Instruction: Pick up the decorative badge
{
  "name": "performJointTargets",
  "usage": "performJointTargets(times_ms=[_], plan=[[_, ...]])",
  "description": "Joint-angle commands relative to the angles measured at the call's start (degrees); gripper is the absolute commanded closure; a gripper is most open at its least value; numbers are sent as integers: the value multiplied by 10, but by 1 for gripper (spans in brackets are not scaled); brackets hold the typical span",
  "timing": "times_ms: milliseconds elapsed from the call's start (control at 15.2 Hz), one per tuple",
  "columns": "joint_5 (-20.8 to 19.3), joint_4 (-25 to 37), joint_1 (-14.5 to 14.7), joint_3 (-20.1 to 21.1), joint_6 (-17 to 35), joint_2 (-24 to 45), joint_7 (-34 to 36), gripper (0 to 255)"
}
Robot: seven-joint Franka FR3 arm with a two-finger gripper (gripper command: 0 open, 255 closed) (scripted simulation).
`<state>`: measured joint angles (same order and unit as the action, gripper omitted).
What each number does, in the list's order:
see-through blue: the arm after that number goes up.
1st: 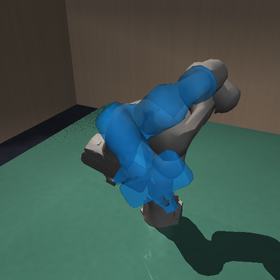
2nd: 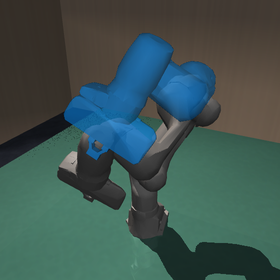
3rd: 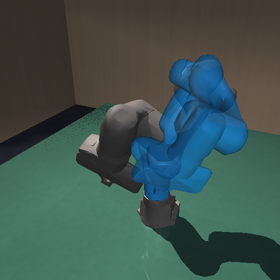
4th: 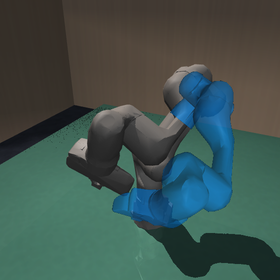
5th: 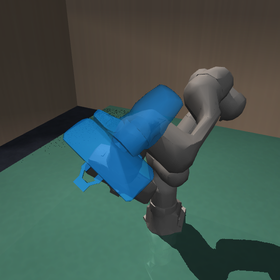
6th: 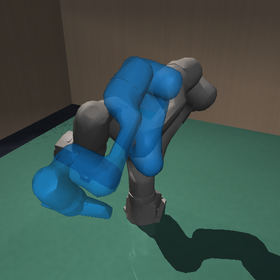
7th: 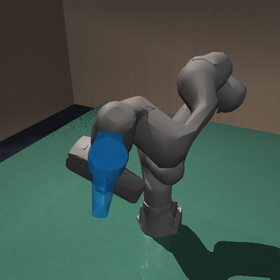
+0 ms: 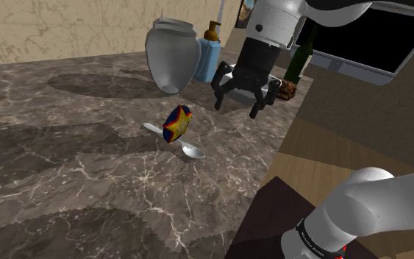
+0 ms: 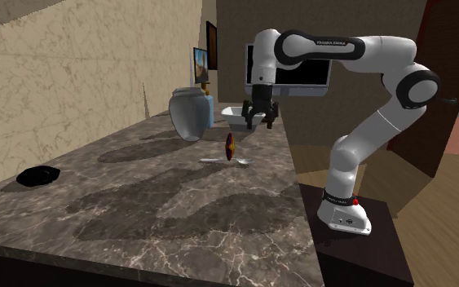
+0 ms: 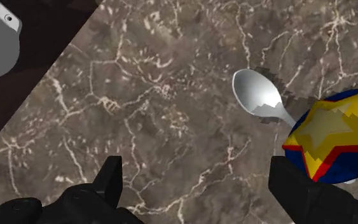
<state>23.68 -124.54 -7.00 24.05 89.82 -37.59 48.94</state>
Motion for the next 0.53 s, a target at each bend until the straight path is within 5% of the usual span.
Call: performJointTargets(times_ms=[0, 462], plan=[[14, 26, -17, 35, 15, 30, 77, 0], [9, 145, -88, 157, 67, 167, 334, 0]])
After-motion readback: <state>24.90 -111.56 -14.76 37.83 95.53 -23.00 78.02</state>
